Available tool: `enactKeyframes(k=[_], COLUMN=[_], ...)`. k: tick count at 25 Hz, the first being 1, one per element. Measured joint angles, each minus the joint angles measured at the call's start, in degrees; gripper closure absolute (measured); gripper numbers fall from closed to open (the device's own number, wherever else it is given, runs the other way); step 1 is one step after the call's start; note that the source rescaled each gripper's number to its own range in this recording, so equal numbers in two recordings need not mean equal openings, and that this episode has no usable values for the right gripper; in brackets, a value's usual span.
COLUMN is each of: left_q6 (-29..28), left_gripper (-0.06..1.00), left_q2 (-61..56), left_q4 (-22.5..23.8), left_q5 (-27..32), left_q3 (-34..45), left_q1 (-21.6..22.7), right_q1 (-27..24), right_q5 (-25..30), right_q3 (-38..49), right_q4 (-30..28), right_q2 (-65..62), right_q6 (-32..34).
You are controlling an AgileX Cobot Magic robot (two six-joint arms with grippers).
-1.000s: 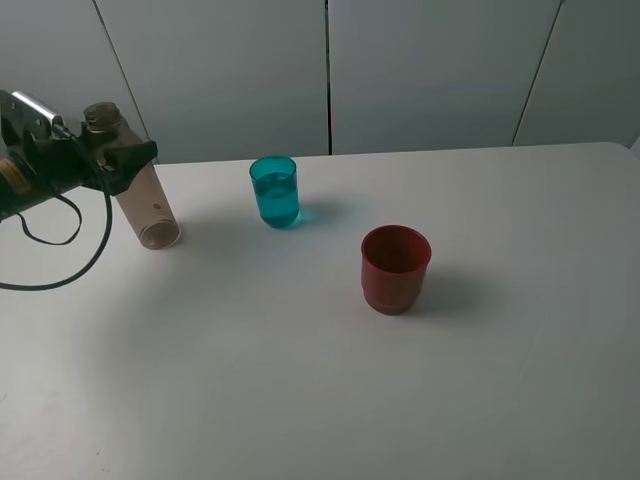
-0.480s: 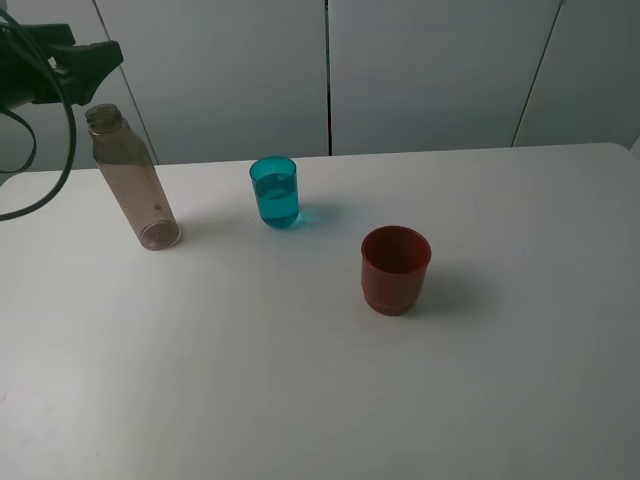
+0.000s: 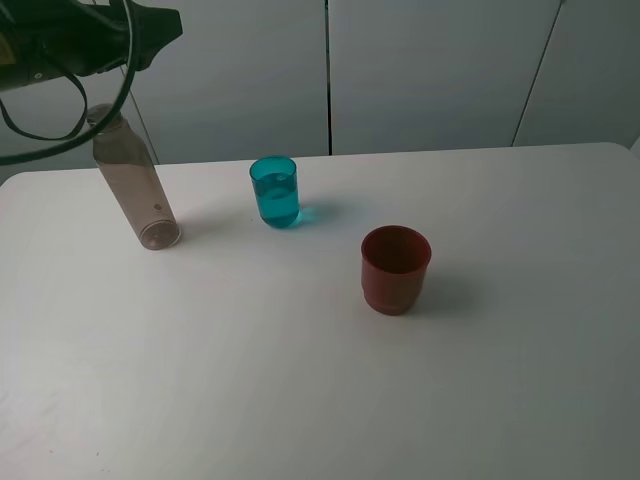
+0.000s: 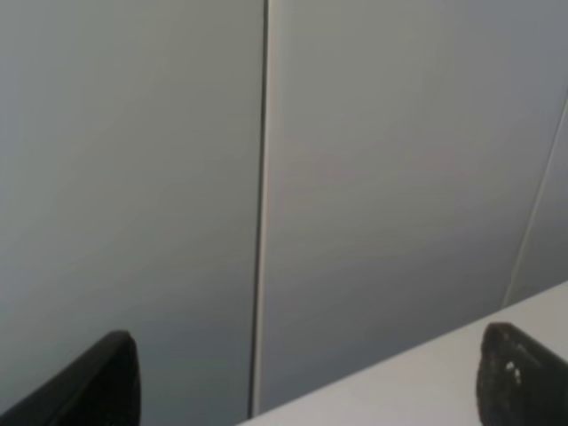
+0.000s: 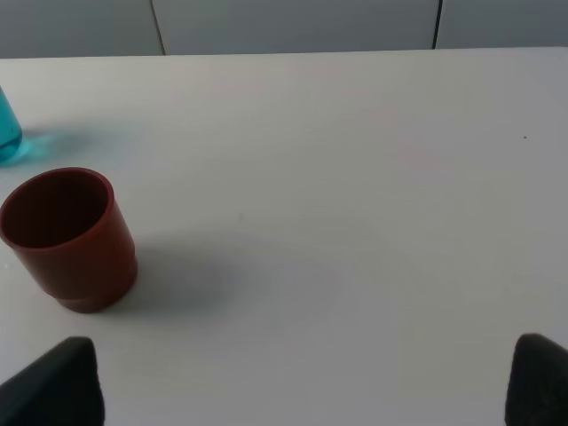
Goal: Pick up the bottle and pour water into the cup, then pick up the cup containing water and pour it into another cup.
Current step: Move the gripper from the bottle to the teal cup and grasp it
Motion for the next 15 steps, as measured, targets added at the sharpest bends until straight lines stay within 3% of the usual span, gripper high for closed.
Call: enactKeyframes(k=[6,15], left_q6=[5.94,9.54], left_gripper=[0.07,0.07], left_q2=[0.84,12.09], left_q4=[-5.87,-7.94], left_q5=[3.92,6.85], left_q3=[0.00,3.14], left_q1=[-9.43,-11.04], right_q1=[0.00,0.00], right_q5=[0.00,0.00], right_q3=[0.00,0.00], right_q4=[0.00,0.00], right_q2=[0.00,0.00], right_q6=[0.00,0.00])
